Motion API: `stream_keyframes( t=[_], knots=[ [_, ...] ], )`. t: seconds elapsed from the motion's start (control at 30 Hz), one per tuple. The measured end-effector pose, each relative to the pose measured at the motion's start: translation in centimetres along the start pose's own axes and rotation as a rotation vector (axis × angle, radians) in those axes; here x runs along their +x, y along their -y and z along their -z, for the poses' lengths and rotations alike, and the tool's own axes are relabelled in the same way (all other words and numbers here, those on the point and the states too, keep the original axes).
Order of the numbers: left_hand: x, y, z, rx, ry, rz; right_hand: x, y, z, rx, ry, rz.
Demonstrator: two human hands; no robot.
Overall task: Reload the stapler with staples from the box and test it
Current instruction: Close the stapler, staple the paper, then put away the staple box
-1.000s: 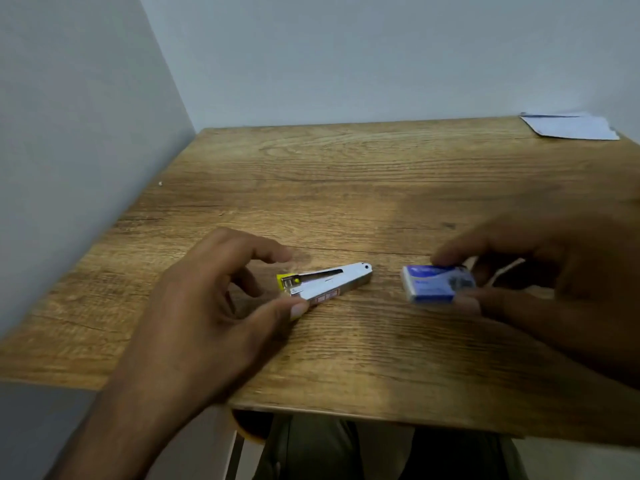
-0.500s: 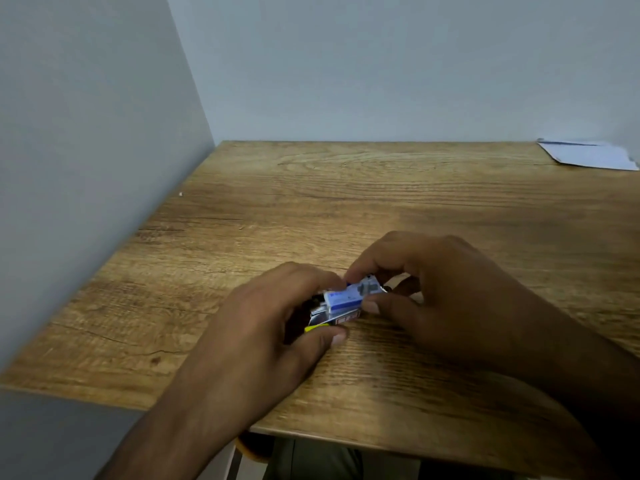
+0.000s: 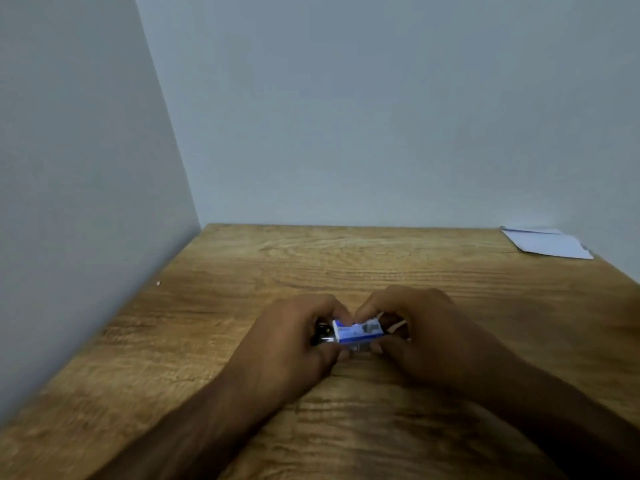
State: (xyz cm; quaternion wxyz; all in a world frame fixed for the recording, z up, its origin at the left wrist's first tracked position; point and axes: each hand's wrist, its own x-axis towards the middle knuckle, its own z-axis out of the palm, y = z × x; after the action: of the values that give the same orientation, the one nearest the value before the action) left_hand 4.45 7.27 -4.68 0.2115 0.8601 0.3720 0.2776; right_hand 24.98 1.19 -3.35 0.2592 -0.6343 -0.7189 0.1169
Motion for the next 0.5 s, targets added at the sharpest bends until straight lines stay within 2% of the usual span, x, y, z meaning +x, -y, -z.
stream_keyframes(
  t=[0.27, 0.5],
  knots=[
    [12.5, 2.5, -3.2, -0.04, 0.019, 0.032, 9.3, -6.6, 0.5, 0.012, -0.12, -0.106],
    [19.7, 3.6, -4.3, 0.046, 0.006, 0.061, 15.1, -8.9, 1.0, -0.043, -0.174, -0.15]
  ],
)
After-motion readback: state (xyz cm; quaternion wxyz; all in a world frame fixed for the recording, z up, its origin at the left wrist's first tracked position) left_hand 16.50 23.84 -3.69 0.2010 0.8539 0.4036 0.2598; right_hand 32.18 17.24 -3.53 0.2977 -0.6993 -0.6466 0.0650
